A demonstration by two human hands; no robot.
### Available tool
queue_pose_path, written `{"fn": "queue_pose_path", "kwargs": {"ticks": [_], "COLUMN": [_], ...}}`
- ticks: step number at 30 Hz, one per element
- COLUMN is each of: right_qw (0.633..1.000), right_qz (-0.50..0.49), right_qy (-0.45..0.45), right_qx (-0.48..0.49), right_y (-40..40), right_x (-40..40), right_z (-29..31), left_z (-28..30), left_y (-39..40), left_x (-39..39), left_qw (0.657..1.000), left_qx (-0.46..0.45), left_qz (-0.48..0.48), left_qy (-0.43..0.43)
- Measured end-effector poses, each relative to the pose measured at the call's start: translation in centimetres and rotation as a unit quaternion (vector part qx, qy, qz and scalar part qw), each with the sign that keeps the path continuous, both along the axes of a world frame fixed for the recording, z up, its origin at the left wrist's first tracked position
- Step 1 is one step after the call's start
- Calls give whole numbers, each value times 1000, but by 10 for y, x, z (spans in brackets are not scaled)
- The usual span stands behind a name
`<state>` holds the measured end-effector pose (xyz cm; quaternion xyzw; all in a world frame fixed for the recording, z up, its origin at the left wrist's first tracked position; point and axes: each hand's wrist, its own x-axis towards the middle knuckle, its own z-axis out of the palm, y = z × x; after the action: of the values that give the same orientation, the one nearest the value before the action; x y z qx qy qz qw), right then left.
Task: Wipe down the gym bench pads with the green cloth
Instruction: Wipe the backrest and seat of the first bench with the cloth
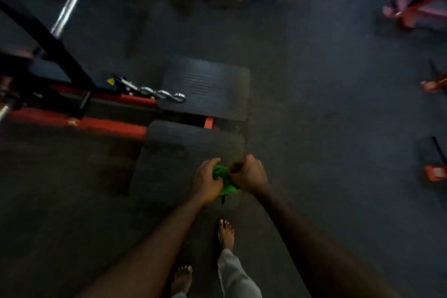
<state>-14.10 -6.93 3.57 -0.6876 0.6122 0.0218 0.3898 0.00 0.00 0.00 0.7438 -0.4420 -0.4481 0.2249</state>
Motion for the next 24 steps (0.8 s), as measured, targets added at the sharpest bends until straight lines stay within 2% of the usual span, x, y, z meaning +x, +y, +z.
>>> {"fn": "queue_pose_path", "kwargs": {"ticks": [1, 6, 8, 13, 15, 19, 24], "right_qw": [1000, 986, 973, 930, 905, 844, 794], "right_qz": [-8, -109, -163, -254, -300, -401, -471], "right_qy": [-10, -68, -80, -122, -144, -177, -153], "right_qx": [-10, -102, -144, -236, -266, -309, -353], "right_y": [2, 45, 66, 105, 126, 184, 259], "right_x": [-5, -55, -89, -174, -213, -309, -436], "right_z": [16, 150, 192, 267, 287, 311, 329], "left_z": [12, 140, 190, 258, 274, 315, 331], "left_y": [2, 24, 28, 26, 26, 42, 69], "left_x": [0, -27, -55, -129, -165, -271, -426], "left_qw": [1000, 987, 972, 931, 911, 861, 816], "left_qx": [-17, -77, -128, -215, -249, -296, -318], "left_qz": [-8, -130, -194, -292, -327, -411, -468], "left_qy": [13, 49, 48, 26, 15, 48, 122]}}
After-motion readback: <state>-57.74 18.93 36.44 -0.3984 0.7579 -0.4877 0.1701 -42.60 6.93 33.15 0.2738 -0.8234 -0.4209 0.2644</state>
